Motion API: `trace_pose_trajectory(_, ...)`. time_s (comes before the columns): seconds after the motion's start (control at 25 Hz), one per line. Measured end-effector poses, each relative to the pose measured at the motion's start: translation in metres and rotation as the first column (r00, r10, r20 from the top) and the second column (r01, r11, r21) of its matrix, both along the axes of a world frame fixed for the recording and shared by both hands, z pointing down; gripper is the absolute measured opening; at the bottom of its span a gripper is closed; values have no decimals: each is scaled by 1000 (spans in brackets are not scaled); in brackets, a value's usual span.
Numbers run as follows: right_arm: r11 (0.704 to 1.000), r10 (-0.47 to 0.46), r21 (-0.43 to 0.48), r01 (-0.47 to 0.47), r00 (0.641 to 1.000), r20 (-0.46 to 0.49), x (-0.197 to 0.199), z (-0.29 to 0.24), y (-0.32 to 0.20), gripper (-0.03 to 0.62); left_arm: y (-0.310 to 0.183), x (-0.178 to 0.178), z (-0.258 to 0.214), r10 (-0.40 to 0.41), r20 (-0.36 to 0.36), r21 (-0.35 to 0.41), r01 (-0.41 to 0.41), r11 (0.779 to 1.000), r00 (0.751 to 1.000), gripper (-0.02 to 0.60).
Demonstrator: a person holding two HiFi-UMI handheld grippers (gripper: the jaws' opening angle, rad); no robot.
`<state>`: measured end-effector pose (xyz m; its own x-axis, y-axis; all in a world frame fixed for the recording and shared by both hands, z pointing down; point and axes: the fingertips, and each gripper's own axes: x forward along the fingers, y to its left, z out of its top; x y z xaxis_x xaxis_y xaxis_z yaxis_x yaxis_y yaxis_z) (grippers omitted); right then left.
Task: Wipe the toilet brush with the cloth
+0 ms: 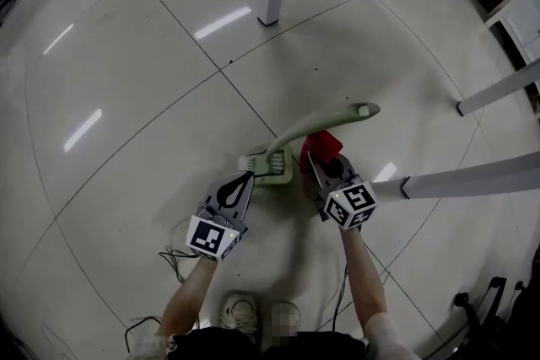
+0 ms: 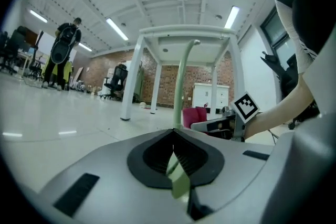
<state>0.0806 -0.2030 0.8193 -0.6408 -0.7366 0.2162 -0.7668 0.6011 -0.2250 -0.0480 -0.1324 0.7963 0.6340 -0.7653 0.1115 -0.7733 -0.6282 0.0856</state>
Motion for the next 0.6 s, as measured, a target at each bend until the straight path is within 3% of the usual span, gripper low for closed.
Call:
trace_pose_trajectory(0.16,994,-102,-26,102,995,-16,-15,27,-1,32,8,14,25,29,3,-42,-29,999,1000,5)
trace_pose_trajectory(0.28,989,-149,-17,149,989,-1,-26,31,4,31,5,11,29,1,-33,-56,-3,998,999,5)
trace_pose_trajectory(0.6,989,-148,-12,148,988,34,-29,32,36,32,3,9,33,-12,-29,-36,11,999,999,5)
